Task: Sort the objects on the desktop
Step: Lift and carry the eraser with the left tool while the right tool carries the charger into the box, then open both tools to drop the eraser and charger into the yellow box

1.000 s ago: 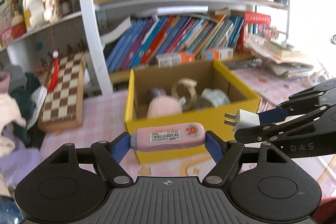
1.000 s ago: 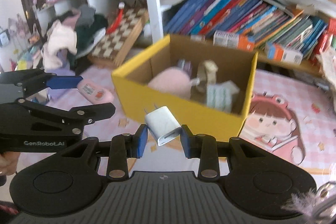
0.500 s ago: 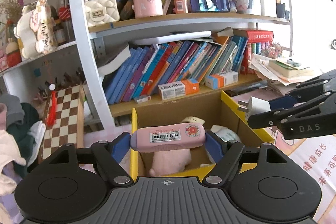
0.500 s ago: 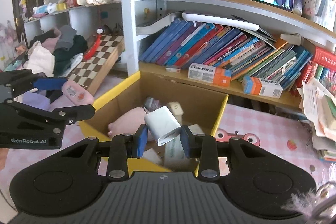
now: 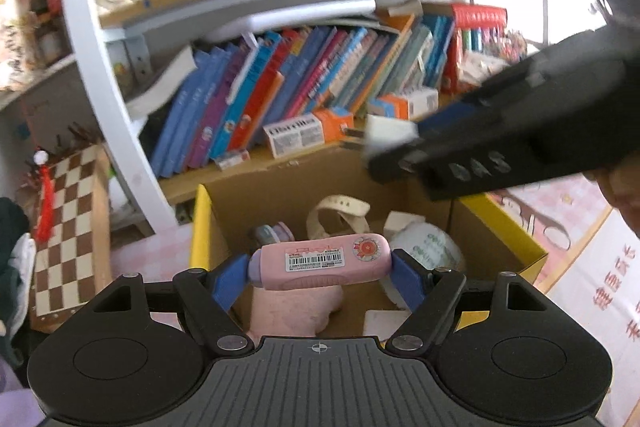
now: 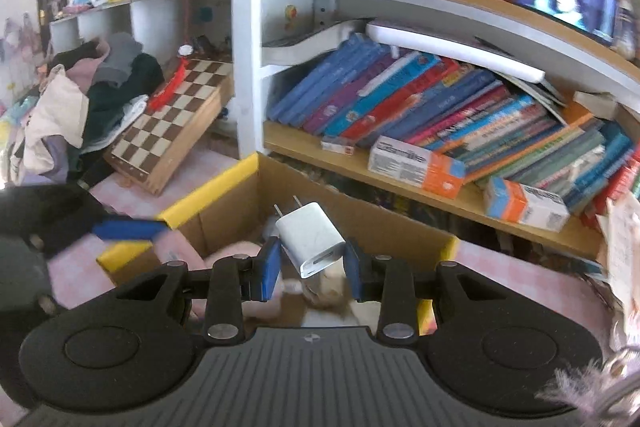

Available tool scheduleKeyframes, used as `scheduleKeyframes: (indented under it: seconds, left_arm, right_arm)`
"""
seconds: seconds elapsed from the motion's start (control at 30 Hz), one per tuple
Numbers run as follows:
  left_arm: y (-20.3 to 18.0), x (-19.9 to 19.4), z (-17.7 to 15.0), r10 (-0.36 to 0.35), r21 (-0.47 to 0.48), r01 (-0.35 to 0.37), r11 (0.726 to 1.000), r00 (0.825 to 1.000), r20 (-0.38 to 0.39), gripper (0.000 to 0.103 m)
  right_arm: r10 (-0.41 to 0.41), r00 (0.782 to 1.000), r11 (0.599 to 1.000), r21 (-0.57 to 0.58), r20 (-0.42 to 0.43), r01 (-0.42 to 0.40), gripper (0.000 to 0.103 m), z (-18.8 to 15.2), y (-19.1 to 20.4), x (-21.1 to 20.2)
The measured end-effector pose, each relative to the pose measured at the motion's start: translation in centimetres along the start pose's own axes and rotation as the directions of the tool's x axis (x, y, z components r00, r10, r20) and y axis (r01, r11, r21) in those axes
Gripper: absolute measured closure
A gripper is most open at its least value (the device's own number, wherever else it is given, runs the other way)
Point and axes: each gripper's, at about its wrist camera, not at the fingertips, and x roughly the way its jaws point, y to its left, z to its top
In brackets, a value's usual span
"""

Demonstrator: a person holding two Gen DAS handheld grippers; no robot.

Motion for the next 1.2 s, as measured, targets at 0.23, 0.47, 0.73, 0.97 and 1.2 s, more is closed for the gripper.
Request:
scheduleKeyframes:
  seconds: [0.23, 0.47, 0.73, 0.97, 1.2]
  left_arm:
    - [-0.2, 2.9, 0.2, -0.016, 0.012, 0.017, 1.000, 0.997, -0.076, 0.025]
    - [0.3, 4.4, -0.3, -0.043, -0.036, 0.038, 0.999, 0.990, -0.138, 0.025]
    - [1.1, 4.3, -1.3, -0.057, -0.151, 0.031, 0.988, 0.984, -0.171, 0.025]
    - [0.8, 3.2, -1.8, -0.020, -0.258, -0.025, 0.966, 0.985, -0.173, 0.026]
    - [-0.4, 2.2, -2.3, -0.003, -0.307, -0.049, 0.950, 0.986, -0.168, 0.025]
  right_arm:
    - [0.045, 0.993, 0.997, -0.061, -0.112, -0.052, 0.071, 1.4, 0.6, 5.3]
    - [0.053, 0.967, 0.988, -0.131, -0.250, -0.088, 0.071, 0.8, 0.7, 9.9]
    - [0.079, 0.962, 0.980, -0.156, -0.262, -0.123, 0.071, -0.4, 0.8, 11.2]
    - [0.127, 0.952, 0.972, -0.157, -0.279, -0.175, 0.071, -1.5, 0.4, 11.4]
    - [0.166, 0.947, 0.959, -0.177, -0.274, -0.220, 0.071, -1.5, 0.6, 11.0]
